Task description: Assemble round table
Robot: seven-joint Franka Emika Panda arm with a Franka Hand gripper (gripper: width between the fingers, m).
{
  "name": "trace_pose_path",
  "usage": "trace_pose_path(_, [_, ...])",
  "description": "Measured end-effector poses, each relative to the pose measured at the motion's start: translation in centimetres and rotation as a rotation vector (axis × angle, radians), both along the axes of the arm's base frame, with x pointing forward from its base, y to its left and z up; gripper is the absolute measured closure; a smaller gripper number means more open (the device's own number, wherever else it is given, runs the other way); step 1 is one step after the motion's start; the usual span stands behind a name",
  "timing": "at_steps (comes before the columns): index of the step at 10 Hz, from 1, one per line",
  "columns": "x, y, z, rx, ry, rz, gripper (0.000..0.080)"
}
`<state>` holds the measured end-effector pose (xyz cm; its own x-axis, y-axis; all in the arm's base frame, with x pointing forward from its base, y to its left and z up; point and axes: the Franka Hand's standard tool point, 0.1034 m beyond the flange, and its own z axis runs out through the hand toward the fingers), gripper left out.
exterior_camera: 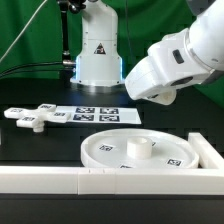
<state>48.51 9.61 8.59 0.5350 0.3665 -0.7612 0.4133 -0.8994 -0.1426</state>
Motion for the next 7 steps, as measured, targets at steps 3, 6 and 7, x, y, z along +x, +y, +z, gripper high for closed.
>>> trace_pose_path(3, [0.5,-0.6,-0.4,0.010,-0.023,-0.003,0.0392])
trace_pose_path(6, [1.1,-3.8,0.4,-0.025,-0.053,-0.055,0.0392])
trace_pose_path(7, [2.0,-4.2,1.3,-0.013,-0.164,-0.066,0.0392])
